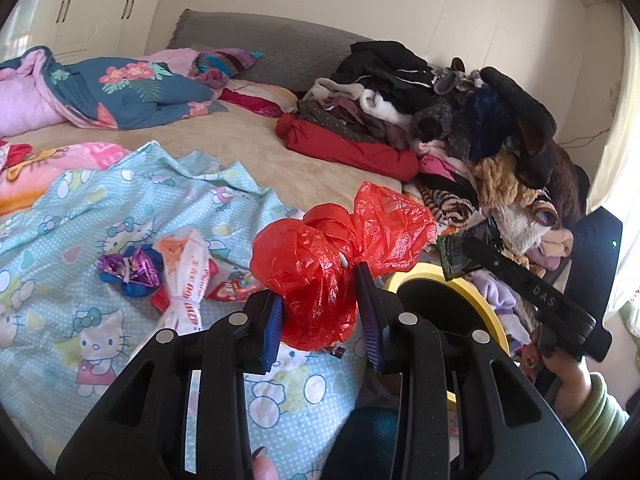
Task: Collect trash
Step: 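Carry the red bag with the left tool and the wrapper with the right tool toward the bin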
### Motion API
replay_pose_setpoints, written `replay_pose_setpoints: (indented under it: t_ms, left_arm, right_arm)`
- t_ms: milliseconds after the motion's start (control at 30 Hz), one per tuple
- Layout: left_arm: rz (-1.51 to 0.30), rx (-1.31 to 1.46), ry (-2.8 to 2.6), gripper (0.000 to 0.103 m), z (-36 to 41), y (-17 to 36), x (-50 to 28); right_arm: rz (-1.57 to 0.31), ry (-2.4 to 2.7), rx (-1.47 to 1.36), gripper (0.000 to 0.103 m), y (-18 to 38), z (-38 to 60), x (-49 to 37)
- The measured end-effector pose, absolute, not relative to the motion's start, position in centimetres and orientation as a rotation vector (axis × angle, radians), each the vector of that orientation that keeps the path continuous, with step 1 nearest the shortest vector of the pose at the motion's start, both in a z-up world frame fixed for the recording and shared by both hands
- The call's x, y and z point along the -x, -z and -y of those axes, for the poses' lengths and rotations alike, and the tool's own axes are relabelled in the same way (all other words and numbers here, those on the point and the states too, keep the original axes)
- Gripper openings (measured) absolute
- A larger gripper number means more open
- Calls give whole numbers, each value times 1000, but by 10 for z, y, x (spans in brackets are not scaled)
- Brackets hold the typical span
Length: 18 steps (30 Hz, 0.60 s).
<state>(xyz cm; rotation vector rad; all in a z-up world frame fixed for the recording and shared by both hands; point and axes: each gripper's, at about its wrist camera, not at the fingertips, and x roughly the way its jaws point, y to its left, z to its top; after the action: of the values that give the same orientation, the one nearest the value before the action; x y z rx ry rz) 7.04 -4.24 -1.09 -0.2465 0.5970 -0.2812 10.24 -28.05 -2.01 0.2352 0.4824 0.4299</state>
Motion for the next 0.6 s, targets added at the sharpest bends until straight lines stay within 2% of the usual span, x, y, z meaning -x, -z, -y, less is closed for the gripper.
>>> replay_pose_setpoints:
  t_ms: [600]
  left_arm:
    - [-665,177,346,27,83,30,-74]
  right_arm:
    - [-491,-344,-299,18,31,323,-112]
